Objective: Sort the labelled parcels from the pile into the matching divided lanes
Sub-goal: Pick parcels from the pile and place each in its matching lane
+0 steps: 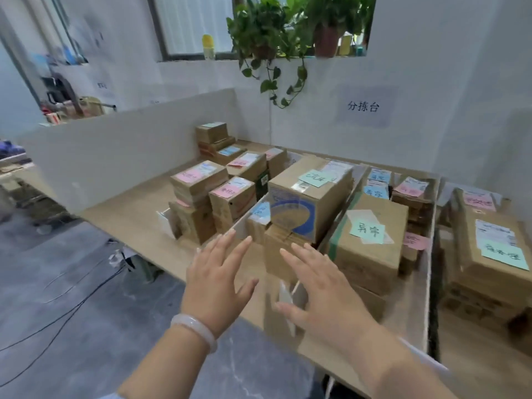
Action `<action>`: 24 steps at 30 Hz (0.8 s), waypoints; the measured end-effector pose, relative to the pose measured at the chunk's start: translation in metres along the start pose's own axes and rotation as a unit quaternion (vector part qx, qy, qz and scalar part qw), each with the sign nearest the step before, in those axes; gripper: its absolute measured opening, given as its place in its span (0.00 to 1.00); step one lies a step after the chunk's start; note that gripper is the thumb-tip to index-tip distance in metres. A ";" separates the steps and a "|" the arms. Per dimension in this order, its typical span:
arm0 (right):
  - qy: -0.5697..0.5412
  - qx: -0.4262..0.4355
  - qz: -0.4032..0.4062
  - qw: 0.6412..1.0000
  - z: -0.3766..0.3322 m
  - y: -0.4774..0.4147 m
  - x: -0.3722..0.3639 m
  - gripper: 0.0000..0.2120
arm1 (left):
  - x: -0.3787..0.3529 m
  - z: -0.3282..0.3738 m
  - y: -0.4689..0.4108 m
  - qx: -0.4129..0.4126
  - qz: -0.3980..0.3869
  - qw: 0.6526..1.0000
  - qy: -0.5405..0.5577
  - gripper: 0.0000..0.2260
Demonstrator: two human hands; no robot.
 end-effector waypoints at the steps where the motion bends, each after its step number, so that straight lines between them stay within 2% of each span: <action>1: -0.002 0.015 -0.003 1.000 -0.027 -0.015 -0.013 0.39 | 0.014 -0.028 0.005 0.011 0.008 1.000 -0.012 0.30; 6: 0.007 0.073 0.012 0.997 -0.147 -0.093 -0.064 0.39 | 0.082 -0.156 0.024 0.049 0.047 0.995 -0.069 0.30; 8: 0.011 0.088 0.016 0.996 -0.182 -0.119 -0.080 0.42 | 0.098 -0.199 0.030 0.068 0.050 0.993 -0.082 0.31; 12: 0.006 0.113 0.010 0.994 -0.236 -0.164 -0.104 0.41 | 0.121 -0.271 0.038 0.106 0.052 0.988 -0.099 0.30; 17: -0.002 0.127 0.015 0.992 -0.280 -0.230 -0.114 0.39 | 0.134 -0.346 0.017 0.136 0.051 0.984 -0.107 0.30; 20: 0.014 0.128 0.039 0.991 -0.288 -0.277 -0.121 0.38 | 0.127 -0.380 -0.007 0.133 0.047 0.984 -0.113 0.30; 24: 0.012 0.113 0.022 0.993 -0.291 -0.343 -0.139 0.37 | 0.114 -0.428 -0.059 0.132 0.037 0.983 -0.121 0.29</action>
Point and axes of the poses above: each hand's wrist, its own y-axis away from the middle knuckle, its own x-axis out of the back of the hand, z = x × y, the point moved 9 cm from there along -y, towards the middle knuckle, and after that the axes turned 2 degrees about y, right-handed, at the moved point
